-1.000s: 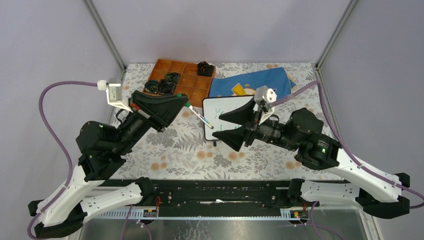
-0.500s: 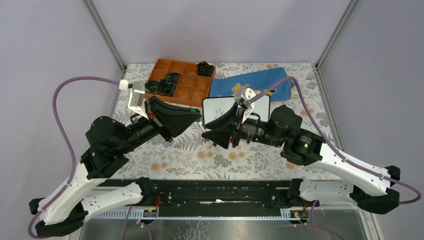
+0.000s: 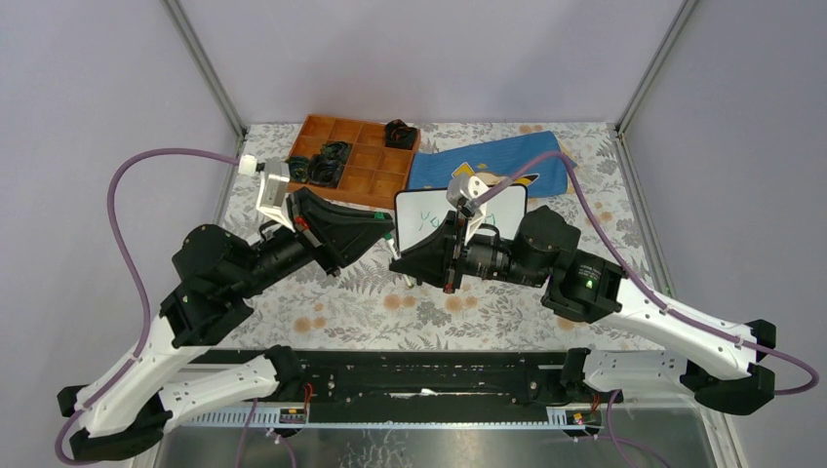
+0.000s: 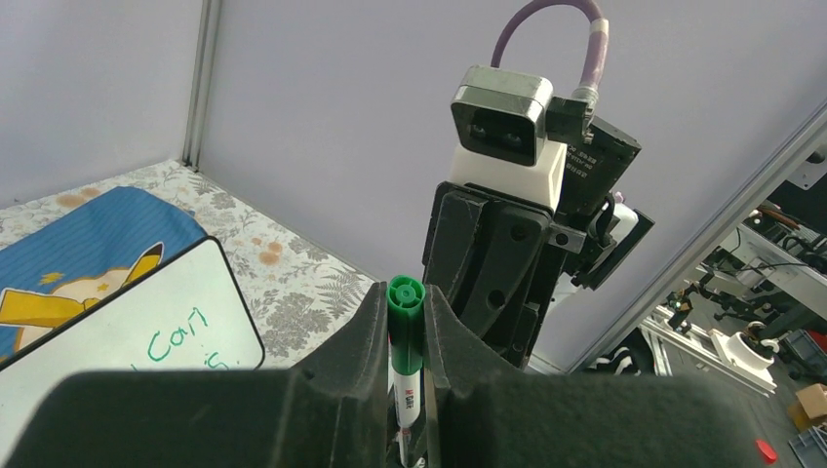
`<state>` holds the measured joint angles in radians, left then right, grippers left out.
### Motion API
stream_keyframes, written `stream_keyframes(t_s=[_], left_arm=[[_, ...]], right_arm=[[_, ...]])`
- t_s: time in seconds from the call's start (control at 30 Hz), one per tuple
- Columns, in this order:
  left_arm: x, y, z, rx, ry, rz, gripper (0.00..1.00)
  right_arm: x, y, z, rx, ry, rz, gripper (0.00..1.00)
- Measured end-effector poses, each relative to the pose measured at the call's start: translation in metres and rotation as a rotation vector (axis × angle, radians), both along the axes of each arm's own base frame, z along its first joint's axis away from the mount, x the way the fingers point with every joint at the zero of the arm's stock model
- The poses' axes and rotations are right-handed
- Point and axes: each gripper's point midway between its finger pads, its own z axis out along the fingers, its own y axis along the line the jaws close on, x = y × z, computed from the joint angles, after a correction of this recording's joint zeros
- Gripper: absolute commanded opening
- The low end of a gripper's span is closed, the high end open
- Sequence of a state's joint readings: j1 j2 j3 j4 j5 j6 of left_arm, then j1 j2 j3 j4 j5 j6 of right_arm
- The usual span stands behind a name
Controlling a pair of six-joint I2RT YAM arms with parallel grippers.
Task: Write a sentence on the whiteboard
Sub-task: Close the whiteboard marker at the center of the board.
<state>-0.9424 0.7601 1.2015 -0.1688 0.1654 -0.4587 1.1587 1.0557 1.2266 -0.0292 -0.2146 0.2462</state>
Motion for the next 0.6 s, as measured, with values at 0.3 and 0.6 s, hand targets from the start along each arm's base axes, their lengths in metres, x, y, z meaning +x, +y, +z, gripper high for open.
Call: stream_keyframes(t_s=[0.3,0.6], left_arm=[[0.005,-0.008,-0.012,0.026,0.015,-0.008,0.00],[0.004,-0.006,-0.018,0.026,0.015,-0.007,0.00]], right_arm=[[0.005,-0.004,-0.010,-0.005,0.004,-0.037,0.00],[0.004,-0.003,-0.016,-0.024,0.007,-0.034,0.00]])
